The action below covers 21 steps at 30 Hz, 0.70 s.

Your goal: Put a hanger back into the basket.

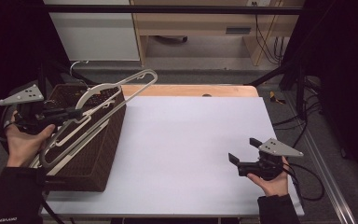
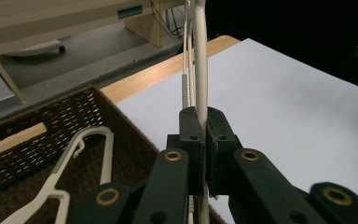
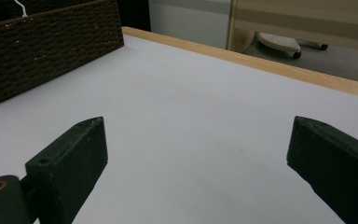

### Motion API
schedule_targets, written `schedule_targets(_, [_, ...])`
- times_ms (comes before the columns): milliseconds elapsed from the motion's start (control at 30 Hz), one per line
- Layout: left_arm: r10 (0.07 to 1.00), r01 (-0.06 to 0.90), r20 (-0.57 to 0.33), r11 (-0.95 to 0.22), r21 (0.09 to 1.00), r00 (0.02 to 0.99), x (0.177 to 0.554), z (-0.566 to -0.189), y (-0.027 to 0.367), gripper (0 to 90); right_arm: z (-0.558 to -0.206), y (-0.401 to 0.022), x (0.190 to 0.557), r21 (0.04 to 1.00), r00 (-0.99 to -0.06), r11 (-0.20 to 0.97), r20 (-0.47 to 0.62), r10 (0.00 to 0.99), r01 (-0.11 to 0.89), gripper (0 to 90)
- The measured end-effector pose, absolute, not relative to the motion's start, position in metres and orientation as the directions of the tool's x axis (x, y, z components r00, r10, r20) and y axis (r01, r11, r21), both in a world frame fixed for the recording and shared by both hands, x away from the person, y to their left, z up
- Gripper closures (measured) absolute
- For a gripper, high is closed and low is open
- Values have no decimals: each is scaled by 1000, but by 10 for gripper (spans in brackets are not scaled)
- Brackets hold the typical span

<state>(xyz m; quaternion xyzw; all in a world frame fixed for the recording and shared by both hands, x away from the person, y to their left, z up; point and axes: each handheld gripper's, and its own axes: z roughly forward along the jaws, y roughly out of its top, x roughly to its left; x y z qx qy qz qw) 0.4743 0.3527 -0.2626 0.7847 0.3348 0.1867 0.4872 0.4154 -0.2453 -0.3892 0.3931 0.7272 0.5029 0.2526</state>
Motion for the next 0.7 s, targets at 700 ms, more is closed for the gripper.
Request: schedule_targets(700, [760,415,-52,-296,861,648,490,-283,409,868,-390,-249,416,930,-550,175,34,834,323,54])
